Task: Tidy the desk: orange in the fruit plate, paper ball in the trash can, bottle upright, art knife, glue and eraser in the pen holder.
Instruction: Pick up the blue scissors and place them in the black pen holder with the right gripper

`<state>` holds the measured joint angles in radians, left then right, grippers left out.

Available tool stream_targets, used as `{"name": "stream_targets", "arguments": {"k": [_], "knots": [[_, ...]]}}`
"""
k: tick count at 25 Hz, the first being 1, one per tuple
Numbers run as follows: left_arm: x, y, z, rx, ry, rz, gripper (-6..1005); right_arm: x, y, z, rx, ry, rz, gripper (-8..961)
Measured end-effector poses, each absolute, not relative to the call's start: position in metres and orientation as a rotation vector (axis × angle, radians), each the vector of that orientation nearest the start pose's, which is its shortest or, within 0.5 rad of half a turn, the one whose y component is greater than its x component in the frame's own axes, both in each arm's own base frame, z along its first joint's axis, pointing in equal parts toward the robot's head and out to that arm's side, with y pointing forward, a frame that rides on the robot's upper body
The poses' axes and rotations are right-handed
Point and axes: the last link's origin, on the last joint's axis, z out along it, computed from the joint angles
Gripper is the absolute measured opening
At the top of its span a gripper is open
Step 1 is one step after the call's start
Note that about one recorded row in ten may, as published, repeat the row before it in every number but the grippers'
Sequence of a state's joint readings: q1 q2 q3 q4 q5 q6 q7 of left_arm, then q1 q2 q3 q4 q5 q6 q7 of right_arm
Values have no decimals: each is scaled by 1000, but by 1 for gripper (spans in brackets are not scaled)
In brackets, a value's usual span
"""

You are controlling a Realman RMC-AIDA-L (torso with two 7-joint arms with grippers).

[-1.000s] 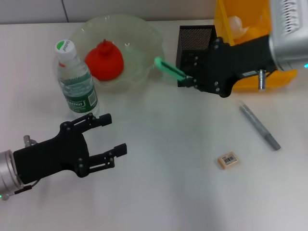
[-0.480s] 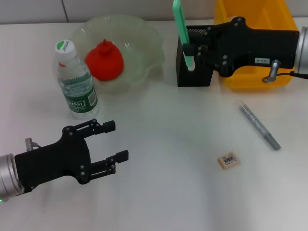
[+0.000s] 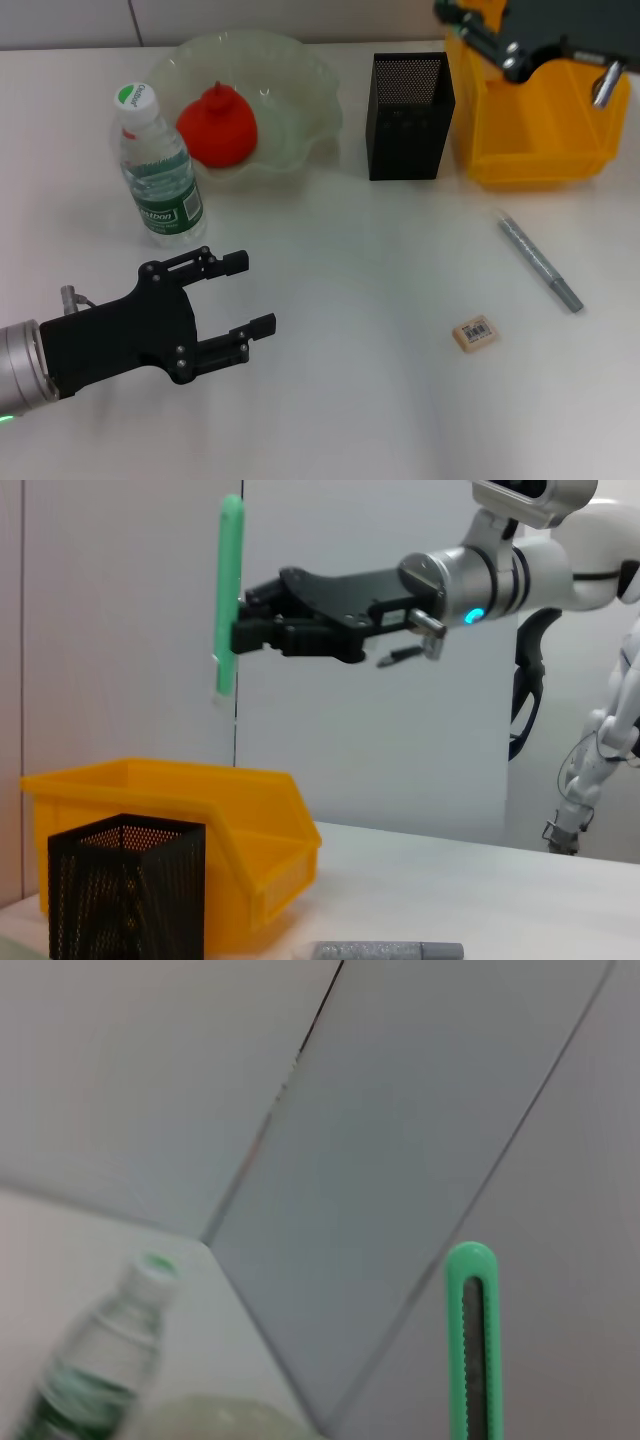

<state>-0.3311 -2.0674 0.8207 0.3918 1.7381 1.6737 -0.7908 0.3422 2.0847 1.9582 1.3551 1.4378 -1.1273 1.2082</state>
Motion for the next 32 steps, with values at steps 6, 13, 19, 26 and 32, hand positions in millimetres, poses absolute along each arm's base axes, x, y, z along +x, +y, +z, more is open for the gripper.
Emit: {"name": "stream_targets", "arguments": {"k": [6, 13, 19, 26, 32], "knots": [[-297, 245, -31, -2620, -184, -915, 717, 171, 378, 64, -2209, -656, 58, 162], [-297, 247, -31, -2611, -97, -884, 717, 187, 389, 36, -2004, -1043, -383, 162], [-299, 252, -33, -2615, -161, -863, 717, 190, 398, 14, -1772, -1321, -685, 161], [-299, 253, -33, -2613, -147, -857, 717, 172, 397, 0, -1487, -1582, -859, 161], [-300, 253, -34, -2613, -147, -848, 717, 171, 395, -11, -1311, -1730, -999, 161]]}}
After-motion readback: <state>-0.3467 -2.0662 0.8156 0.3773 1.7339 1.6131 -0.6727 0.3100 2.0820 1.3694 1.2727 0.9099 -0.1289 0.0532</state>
